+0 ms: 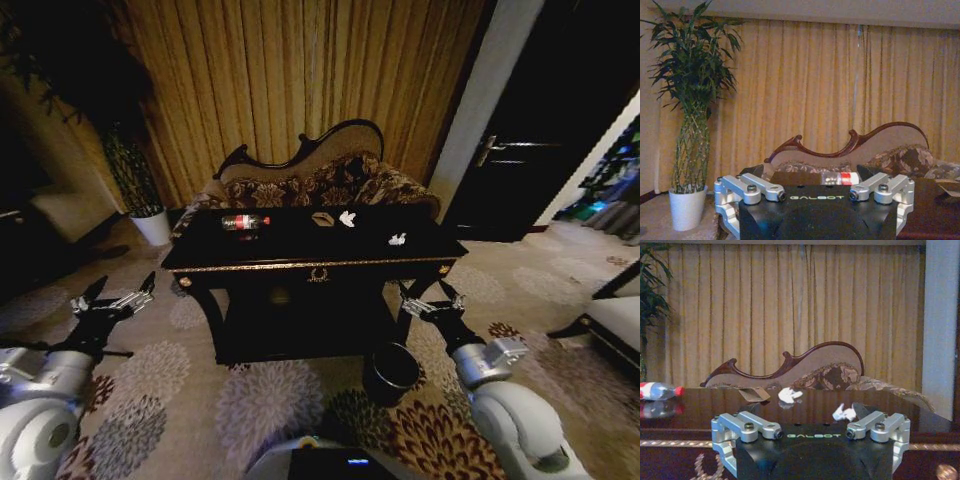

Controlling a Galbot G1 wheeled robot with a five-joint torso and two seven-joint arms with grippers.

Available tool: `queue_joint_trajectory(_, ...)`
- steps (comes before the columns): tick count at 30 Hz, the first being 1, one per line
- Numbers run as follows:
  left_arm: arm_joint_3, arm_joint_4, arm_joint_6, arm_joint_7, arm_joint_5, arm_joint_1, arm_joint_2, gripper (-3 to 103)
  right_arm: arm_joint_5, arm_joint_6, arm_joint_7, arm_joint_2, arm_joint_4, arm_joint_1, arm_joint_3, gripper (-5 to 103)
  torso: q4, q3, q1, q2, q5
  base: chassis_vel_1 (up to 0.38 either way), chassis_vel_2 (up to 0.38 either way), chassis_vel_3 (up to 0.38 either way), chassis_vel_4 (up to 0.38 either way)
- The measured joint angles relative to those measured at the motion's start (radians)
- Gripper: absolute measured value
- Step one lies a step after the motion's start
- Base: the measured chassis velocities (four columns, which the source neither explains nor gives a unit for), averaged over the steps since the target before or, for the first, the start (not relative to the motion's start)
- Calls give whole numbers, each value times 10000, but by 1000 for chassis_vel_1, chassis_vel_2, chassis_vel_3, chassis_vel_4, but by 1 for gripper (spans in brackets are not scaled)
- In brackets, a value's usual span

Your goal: Move to the front of the table and place the trash on the table into the trash bin.

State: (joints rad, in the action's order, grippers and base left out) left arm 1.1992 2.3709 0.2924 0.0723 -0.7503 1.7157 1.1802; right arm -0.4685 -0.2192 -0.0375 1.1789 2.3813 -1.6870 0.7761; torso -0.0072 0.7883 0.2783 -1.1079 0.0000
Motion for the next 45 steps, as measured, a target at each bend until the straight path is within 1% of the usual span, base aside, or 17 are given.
queue_joint_trajectory(14,8,-5,-34,13,4,14,25,100,31,32,4,-3,-9,-9,-17,100,1,0,0,0,-1,-194,196,198,-204)
queue_joint_trajectory(19,8,18,-37,6,-10,17,25,100,17,172,22,-8,-40,-5,-55,100,0,0,1,0,-1,-195,179,185,-198)
queue_joint_trajectory(22,55,120,101,-88,-103,27,-1,100,-564,160,155,2,98,46,-65,100,0,1,4,2,-1,-138,129,129,-144)
queue_joint_trajectory(27,61,127,115,-121,-114,-1,-27,100,-567,117,158,-8,22,140,-134,100,1,2,7,4,-2,-43,43,44,-47)
queue_joint_trajectory(31,73,122,116,-124,-116,-14,-31,100,-612,-109,-51,-42,20,153,-146,100,0,-3,-4,-3,-1,0,0,0,0)
queue_joint_trajectory(34,91,108,116,-125,-116,-14,-33,100,-717,-430,-230,-109,-41,283,-148,100,0,-3,-6,-4,0,0,0,0,0)
queue_joint_trajectory(38,96,107,116,-125,-112,-7,-36,100,-731,-572,-298,-141,-145,405,-177,100,0,0,-1,0,-1,0,0,0,0)
queue_joint_trajectory(45,86,110,116,-125,-100,-17,-35,100,-768,-605,-347,-201,-204,492,-170,100,1,0,0,-1,-1,0,0,0,0)
